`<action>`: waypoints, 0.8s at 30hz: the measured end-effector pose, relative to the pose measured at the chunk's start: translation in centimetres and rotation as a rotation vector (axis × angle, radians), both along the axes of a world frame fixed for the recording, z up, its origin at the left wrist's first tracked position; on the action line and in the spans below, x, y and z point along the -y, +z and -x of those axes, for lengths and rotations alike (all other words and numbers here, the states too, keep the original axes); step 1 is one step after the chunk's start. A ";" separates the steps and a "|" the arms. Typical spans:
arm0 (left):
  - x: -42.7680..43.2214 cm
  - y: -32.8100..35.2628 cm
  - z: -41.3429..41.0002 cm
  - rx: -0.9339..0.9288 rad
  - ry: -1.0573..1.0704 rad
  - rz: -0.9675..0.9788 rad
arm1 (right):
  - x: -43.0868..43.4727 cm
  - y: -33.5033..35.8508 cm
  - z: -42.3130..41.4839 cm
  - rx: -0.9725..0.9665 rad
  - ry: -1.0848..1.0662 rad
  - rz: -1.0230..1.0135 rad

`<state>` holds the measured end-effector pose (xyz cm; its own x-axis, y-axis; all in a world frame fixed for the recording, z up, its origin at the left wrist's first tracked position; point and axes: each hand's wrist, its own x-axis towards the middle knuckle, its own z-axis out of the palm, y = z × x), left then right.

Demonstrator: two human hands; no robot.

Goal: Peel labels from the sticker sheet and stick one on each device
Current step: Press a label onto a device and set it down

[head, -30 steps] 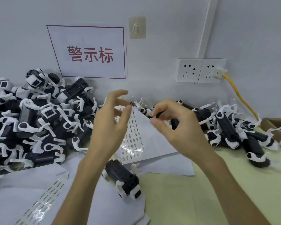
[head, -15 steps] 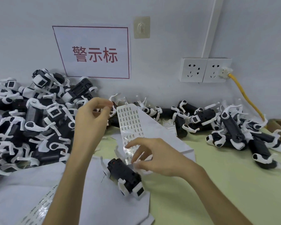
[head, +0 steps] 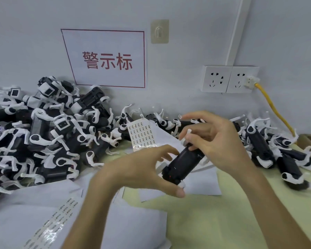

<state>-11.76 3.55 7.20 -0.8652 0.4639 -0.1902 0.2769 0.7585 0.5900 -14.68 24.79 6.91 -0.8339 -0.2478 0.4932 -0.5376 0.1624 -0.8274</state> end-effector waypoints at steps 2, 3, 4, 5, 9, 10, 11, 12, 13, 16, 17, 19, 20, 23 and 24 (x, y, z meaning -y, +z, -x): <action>-2.2 -0.7 -0.1 -0.105 0.033 0.032 | 0.3 0.2 -0.3 -0.051 -0.023 0.009; -3.1 -1.0 -0.2 -0.157 0.048 0.041 | 0.6 0.2 -0.5 -0.074 -0.030 0.012; -3.7 -1.4 -0.3 -0.194 0.061 0.034 | 0.9 0.2 -0.6 -0.096 -0.037 0.011; -4.1 -1.7 -0.3 -0.206 0.067 0.009 | 1.2 0.3 -0.8 -0.121 -0.048 0.004; -3.6 -1.6 0.2 -0.130 -0.017 -0.110 | 0.7 0.7 -0.8 -0.192 -0.111 0.021; -3.2 -1.4 0.3 -0.119 -0.034 -0.125 | 0.4 0.8 -0.7 -0.193 -0.118 0.046; -2.8 -1.2 0.4 -0.114 -0.049 -0.133 | 0.1 0.9 -0.7 -0.187 -0.119 0.064; -2.5 -1.2 0.5 -0.110 -0.066 -0.139 | 0.0 1.0 -0.7 -0.182 -0.123 0.069; -2.4 -1.1 0.4 -0.100 -0.083 -0.151 | 0.2 0.9 -0.8 -0.187 -0.135 0.061; -3.4 -1.4 0.1 -0.039 -0.057 -0.294 | 1.4 0.8 -1.2 -0.262 -0.191 -0.021; -4.1 -1.5 0.0 -0.056 -0.008 -0.338 | 1.8 0.7 -1.5 -0.290 -0.199 -0.049; -5.4 -1.8 0.0 -0.175 0.121 -0.358 | 2.6 0.6 -1.9 -0.318 -0.207 -0.079; -6.0 -1.8 -0.1 -0.234 0.192 -0.365 | 2.8 0.6 -2.1 -0.325 -0.207 -0.087; -6.4 -2.0 0.2 -0.316 0.358 -0.417 | 3.0 0.9 -2.4 -0.302 -0.173 -0.081; -6.1 -2.1 0.4 -0.313 0.390 -0.464 | 2.9 1.1 -2.4 -0.296 -0.173 -0.073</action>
